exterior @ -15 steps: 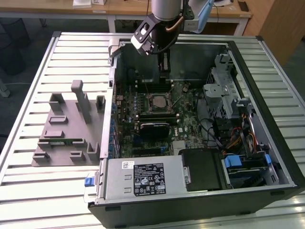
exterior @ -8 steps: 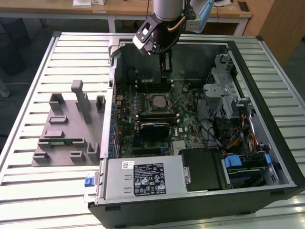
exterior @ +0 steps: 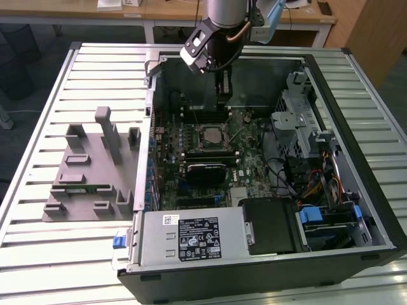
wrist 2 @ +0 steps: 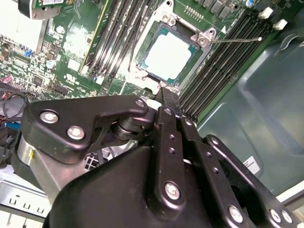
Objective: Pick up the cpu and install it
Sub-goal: 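Close the cpu cover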
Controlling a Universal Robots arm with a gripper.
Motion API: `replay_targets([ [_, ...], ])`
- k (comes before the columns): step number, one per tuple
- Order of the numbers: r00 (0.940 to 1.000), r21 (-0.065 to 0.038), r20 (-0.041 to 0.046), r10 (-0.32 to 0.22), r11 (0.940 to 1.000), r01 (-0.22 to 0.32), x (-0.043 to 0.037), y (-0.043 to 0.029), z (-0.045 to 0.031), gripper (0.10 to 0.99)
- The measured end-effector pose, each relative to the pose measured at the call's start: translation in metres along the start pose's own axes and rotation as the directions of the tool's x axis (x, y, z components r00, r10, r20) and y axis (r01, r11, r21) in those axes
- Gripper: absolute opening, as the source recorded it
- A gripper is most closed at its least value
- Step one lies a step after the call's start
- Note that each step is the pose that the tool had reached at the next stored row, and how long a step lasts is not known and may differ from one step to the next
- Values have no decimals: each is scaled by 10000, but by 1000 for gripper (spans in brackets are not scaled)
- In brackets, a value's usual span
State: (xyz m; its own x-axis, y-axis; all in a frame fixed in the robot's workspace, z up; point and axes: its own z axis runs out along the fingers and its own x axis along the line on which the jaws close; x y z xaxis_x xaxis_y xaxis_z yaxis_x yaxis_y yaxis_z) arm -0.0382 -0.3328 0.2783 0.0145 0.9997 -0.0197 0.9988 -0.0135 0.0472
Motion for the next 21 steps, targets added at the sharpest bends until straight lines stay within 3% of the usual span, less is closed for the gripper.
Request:
replay_targets([
  [11,10000,0,1,0,10000,0,2,112,5,106],
  [21,10000,0,0,-1,10000,1,4,261,12,106],
])
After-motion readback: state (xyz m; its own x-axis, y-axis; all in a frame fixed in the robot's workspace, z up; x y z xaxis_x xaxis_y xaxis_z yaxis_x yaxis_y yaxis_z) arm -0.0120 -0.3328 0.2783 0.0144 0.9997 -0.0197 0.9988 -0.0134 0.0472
